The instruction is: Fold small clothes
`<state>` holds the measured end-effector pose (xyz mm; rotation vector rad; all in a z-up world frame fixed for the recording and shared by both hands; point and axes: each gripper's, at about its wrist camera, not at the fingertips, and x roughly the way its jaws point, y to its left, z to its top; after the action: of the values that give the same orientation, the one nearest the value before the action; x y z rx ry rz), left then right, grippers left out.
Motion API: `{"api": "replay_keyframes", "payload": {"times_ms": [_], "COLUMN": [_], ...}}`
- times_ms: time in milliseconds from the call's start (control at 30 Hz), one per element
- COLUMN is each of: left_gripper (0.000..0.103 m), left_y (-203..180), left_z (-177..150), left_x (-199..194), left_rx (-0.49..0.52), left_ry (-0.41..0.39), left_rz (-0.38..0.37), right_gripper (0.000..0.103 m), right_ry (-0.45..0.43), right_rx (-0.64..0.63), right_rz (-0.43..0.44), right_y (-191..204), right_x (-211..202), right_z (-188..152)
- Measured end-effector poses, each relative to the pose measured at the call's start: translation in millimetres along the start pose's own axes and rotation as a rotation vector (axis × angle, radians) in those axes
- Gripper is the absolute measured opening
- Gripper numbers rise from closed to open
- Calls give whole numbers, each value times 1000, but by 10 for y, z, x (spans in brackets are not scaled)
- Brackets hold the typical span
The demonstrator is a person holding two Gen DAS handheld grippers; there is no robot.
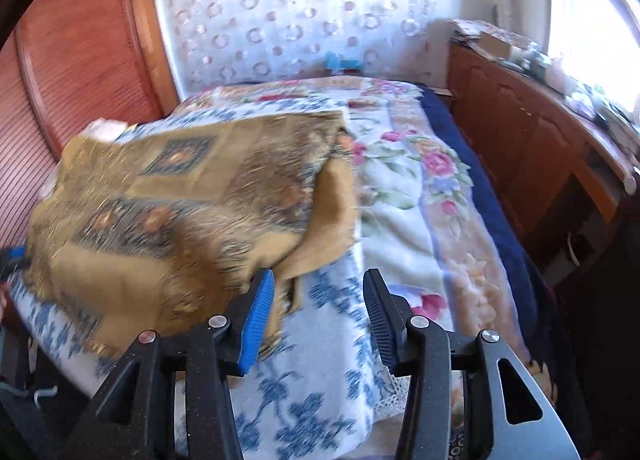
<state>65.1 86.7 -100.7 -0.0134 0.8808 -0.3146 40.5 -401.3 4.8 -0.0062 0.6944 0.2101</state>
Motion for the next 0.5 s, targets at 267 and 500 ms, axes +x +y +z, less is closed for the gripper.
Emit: {"api": "replay_keyframes", "payload": {"times_ms": [267,500], "left_gripper": [77,77], "left_y": [3,3], "left_z": [17,-11], "left_x": [5,-9], "left_rx": [-14,-4], "left_ry": [-12,-23], "left_rz": [-3,8], "right_gripper": [48,25], "right_ry": [36,84], "right_rx": [-8,-41], "right_rz": [62,128], "right_y": [116,201], "right_x": [421,648], "right_z": [121,287]}}
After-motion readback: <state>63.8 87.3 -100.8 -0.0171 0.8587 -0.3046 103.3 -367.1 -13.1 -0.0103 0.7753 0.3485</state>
